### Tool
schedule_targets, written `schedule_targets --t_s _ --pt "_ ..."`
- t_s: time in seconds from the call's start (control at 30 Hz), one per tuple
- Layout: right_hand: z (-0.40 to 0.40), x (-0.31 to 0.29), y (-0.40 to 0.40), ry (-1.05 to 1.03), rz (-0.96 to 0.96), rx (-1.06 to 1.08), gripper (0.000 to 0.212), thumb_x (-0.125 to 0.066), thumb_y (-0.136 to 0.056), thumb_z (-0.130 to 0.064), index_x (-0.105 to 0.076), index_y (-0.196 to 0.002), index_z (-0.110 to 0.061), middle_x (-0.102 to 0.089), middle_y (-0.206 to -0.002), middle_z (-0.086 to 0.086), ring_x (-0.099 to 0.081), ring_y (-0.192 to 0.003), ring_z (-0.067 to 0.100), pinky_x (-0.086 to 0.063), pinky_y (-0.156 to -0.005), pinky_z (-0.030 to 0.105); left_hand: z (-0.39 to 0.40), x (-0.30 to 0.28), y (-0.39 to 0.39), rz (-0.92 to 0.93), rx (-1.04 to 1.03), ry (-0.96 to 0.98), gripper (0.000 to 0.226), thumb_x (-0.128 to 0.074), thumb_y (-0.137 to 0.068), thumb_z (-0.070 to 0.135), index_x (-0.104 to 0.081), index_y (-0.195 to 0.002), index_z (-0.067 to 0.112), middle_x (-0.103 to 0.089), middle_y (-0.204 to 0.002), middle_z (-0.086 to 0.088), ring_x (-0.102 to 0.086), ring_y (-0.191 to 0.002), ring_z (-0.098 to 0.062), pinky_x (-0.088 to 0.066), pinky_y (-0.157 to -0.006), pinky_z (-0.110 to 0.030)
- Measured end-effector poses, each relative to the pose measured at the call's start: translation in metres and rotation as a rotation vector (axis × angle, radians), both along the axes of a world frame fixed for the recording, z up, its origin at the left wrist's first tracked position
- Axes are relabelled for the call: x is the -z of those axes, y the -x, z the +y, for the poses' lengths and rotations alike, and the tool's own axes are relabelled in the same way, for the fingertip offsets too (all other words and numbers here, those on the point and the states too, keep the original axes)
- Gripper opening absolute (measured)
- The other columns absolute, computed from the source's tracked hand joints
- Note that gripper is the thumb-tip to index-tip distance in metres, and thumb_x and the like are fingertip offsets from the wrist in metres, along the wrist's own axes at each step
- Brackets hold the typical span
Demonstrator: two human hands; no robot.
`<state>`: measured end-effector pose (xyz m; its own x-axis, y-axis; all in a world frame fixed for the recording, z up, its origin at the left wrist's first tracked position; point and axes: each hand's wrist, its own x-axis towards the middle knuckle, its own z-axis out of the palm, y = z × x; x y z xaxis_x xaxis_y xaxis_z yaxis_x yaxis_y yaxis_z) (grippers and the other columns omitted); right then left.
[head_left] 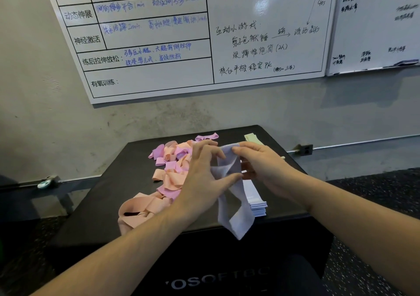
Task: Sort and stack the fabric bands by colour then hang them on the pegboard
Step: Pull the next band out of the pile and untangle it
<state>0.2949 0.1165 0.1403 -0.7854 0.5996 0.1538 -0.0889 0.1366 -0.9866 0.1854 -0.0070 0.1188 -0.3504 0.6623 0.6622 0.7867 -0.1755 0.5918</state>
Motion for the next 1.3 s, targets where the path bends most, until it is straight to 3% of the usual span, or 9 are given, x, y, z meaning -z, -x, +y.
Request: schedule_targets --t_s 0.17,0.27,0.5,0.63,0.73,0.93,1.1,1.2,1.3 --pt "0.008 -0.003 0.000 0.095 0.110 0.028 0.017 -0.055 -0.103 -0.022 -0.071 -0.100 -0.021 -0.072 -0.086 -0.002 -0.067 -0.083 0.017 -0.058 -0.070 0.034 0.005 -0.008 0.001 -0.543 0.078 0.076 0.051 -0.084 -0.082 0.028 -0.046 -0.117 0.031 -0.061 -0.114 0.012 -0.063 -0.102 0.004 -0.055 -0.081 -0.021" --pt "0.011 -0.004 0.001 0.094 0.098 0.024 0.017 -0.057 -0.102 -0.025 -0.072 -0.108 -0.020 -0.074 -0.100 0.004 -0.069 -0.093 0.021 -0.057 -0.086 0.045 0.012 -0.012 0.006 -0.563 0.116 0.133 0.035 -0.076 -0.090 0.032 -0.055 -0.117 0.031 -0.071 -0.112 0.006 -0.069 -0.101 -0.007 -0.054 -0.070 -0.019" --pt "0.023 0.011 -0.001 0.023 0.126 0.088 0.023 -0.059 -0.100 -0.038 -0.070 -0.114 -0.024 -0.075 -0.105 -0.001 -0.073 -0.094 0.017 -0.061 -0.075 0.034 0.037 -0.019 0.001 -0.650 0.184 0.173 0.020 -0.062 -0.101 0.026 -0.069 -0.119 0.022 -0.077 -0.106 0.004 -0.074 -0.099 -0.013 -0.057 -0.071 -0.024" --pt "0.033 0.038 -0.009 0.074 -0.002 0.023 0.023 -0.065 -0.095 -0.041 -0.067 -0.110 -0.024 -0.066 -0.073 -0.017 -0.062 -0.062 0.004 -0.045 -0.054 0.020 0.060 -0.020 0.009 -0.799 0.143 0.135 0.018 -0.059 -0.103 0.023 -0.064 -0.119 0.017 -0.074 -0.108 -0.005 -0.072 -0.094 -0.021 -0.056 -0.067 -0.029" --pt "0.043 0.060 -0.017 0.022 -0.137 -0.019 0.021 -0.068 -0.095 -0.029 -0.063 -0.114 -0.024 -0.069 -0.074 -0.016 -0.063 -0.067 0.001 -0.045 -0.059 0.018 0.081 -0.022 0.019 -0.891 0.110 0.115 0.020 -0.053 -0.106 0.020 -0.058 -0.124 0.016 -0.070 -0.105 -0.004 -0.068 -0.087 -0.019 -0.053 -0.059 -0.026" --pt "0.065 0.099 -0.022 -0.090 -0.355 0.083 0.023 -0.062 -0.095 -0.021 -0.052 -0.115 -0.028 -0.072 -0.104 0.006 -0.068 -0.096 0.017 -0.052 -0.085 0.036 0.133 -0.005 0.051 -1.020 -0.010 0.127 0.020 -0.050 -0.099 0.009 -0.057 -0.115 0.018 -0.067 -0.122 -0.014 -0.066 -0.109 -0.031 -0.054 -0.091 -0.044" --pt "0.081 0.118 -0.027 -0.165 -0.477 0.085 0.033 -0.053 -0.097 -0.019 -0.044 -0.128 -0.025 -0.061 -0.101 -0.002 -0.058 -0.083 0.009 -0.044 -0.066 0.020 0.174 0.013 0.078 -1.203 -0.125 0.090 0.036 -0.047 -0.094 0.008 -0.053 -0.130 0.008 -0.065 -0.125 -0.017 -0.076 -0.079 -0.026 -0.063 -0.067 -0.036" --pt "0.091 0.128 -0.026 -0.226 -0.471 0.139 0.032 -0.054 -0.099 -0.023 -0.042 -0.127 -0.030 -0.063 -0.097 -0.003 -0.062 -0.076 0.010 -0.044 -0.054 0.012 0.201 0.021 0.098 -1.233 -0.228 0.087 0.037 -0.048 -0.093 0.013 -0.059 -0.128 0.013 -0.062 -0.133 -0.012 -0.068 -0.113 -0.027 -0.055 -0.100 -0.043" --pt "0.106 0.138 -0.023 -0.269 -0.433 0.213 0.035 -0.061 -0.096 -0.027 -0.049 -0.129 -0.029 -0.065 -0.077 -0.002 -0.056 -0.055 0.002 -0.041 -0.053 0.014 0.240 0.045 0.138 -1.211 -0.229 0.135 0.046 -0.050 -0.081 0.016 -0.059 -0.126 0.014 -0.060 -0.137 -0.011 -0.060 -0.123 -0.027 -0.047 -0.109 -0.046"
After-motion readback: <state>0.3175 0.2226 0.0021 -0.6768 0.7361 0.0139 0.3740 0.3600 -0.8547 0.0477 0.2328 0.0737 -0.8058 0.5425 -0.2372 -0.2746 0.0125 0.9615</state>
